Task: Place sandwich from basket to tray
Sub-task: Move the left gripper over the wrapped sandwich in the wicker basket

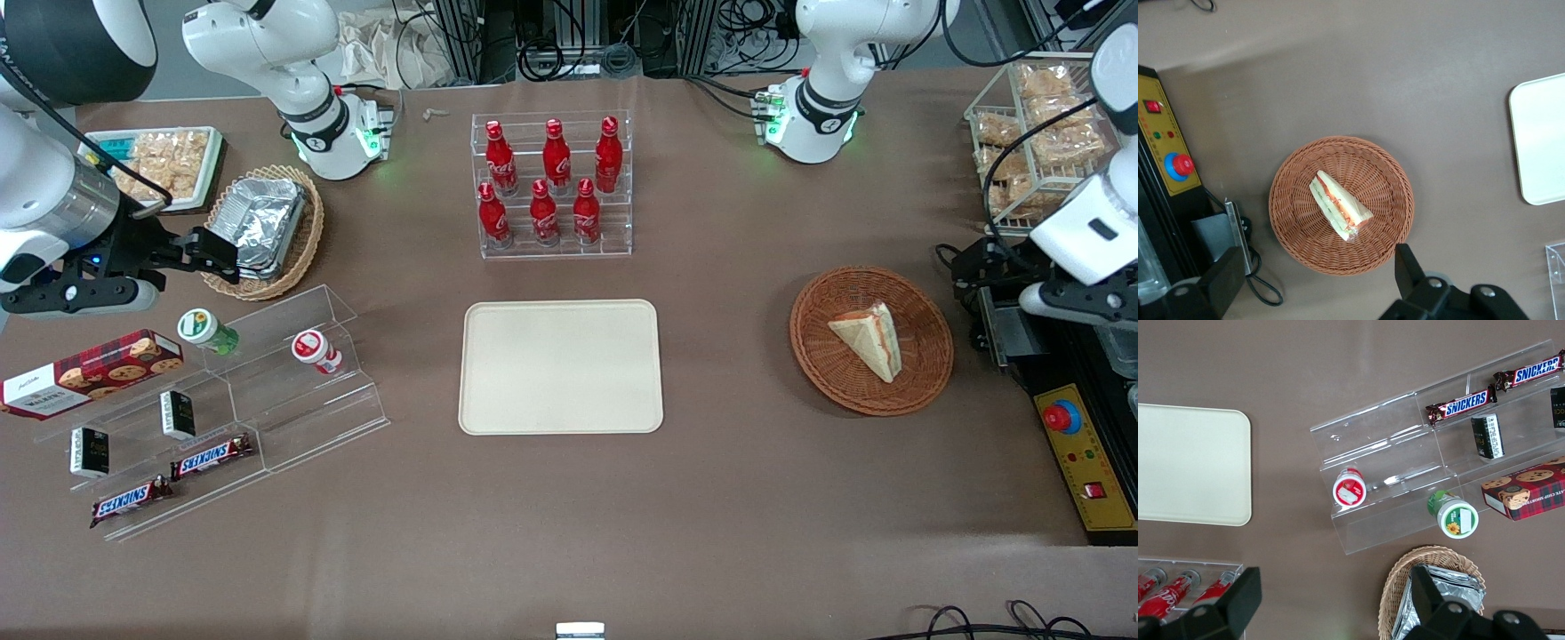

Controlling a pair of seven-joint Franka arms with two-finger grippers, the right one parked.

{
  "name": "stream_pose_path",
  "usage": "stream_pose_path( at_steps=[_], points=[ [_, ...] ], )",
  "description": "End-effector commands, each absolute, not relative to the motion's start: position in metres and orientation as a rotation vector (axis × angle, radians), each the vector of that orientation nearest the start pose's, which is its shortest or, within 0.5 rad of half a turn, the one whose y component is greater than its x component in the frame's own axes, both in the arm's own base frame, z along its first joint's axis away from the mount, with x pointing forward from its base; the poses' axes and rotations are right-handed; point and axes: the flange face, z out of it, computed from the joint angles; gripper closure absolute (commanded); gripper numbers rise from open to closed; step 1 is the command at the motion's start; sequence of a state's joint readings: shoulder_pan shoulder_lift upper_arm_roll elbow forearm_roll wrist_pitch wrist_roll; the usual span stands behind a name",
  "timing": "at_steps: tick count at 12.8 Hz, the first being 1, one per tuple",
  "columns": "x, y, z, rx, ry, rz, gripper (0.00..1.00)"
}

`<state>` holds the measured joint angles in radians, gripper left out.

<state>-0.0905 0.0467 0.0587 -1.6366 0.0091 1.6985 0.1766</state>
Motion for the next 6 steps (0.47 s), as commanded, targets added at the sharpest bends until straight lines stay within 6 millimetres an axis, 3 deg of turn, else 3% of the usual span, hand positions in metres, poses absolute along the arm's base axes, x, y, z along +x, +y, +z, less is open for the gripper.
stream_pose_path(
  at_steps=[1,3,6],
  points=[
    [0.581,-0.018,0.585,-3.114,0.259,-0.030,0.00],
    [0.582,-0.016,0.577,-3.119,0.232,0.048,0.00],
    [0.572,-0.011,0.559,-3.109,0.025,0.154,0.00]
  ],
)
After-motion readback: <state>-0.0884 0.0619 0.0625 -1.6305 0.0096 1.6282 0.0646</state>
